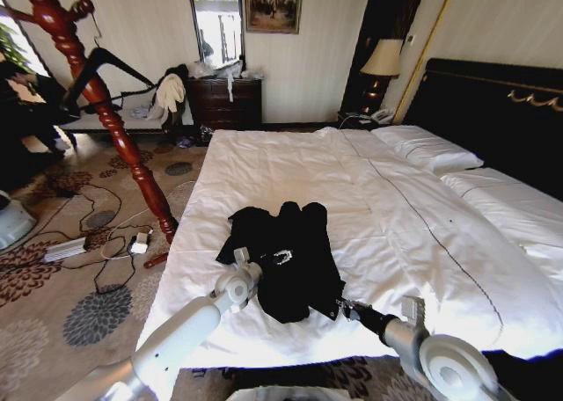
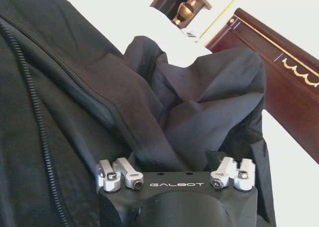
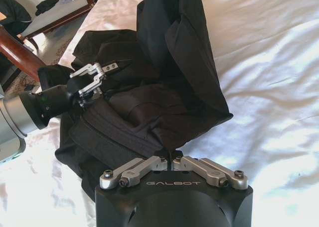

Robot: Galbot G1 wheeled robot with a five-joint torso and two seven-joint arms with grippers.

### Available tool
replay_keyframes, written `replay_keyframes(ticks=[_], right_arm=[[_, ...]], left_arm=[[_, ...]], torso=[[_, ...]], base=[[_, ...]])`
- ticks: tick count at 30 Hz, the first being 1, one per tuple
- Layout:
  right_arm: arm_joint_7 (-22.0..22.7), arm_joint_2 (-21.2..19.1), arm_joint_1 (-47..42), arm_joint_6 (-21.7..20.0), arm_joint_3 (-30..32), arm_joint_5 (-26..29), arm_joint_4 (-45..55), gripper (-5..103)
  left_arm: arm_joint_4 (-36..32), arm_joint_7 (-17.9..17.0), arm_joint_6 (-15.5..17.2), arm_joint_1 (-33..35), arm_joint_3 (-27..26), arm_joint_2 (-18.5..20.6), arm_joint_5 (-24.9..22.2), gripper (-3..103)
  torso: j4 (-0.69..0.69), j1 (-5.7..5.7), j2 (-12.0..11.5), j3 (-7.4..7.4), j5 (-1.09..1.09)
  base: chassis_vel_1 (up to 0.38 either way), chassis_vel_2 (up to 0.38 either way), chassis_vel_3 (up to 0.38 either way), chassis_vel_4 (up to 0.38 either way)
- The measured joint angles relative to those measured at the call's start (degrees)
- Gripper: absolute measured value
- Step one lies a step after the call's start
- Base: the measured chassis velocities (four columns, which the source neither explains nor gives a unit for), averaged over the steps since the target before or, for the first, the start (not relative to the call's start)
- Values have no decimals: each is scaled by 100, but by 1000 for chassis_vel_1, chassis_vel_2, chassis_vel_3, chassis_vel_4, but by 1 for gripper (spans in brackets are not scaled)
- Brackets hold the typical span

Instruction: Pick up the clothes from the bed and hang them on the clothes hanger.

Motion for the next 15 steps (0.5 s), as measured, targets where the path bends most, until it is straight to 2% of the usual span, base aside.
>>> replay_keyframes(ticks=[1,5,7,8,11,14,15], right_arm=[[0,0,0,0,0,0,0,0],[0,-7,22,2,1,1,-2,0],[0,-7,30,2,-4,1,-8,0],[2,-3,56,3,-35,1,-22,0],[7,13,73,3,-60,1,-23,0],[9,19,39,3,-41,0,-10,0],[9,19,39,3,-41,0,-10,0]], left_arm=[[0,0,0,0,0,0,0,81],[3,4,9,-60,44,-30,79,59],[27,3,9,-81,46,-44,86,59],[77,1,9,-141,60,-84,89,48],[98,-8,9,-207,69,-121,82,43],[112,-57,7,-260,60,-155,5,27],[112,-57,7,-260,60,-155,5,27]], torso=[[0,0,0,0,0],[0,0,0,0,0],[0,0,0,0,0],[0,0,0,0,-1],[0,0,0,0,0],[0,0,0,0,-1],[0,0,0,0,-1]], base=[[0,0,0,0],[0,0,0,0],[0,0,0,0],[0,0,0,0],[0,0,0,0],[0,0,0,0],[0,0,0,0]])
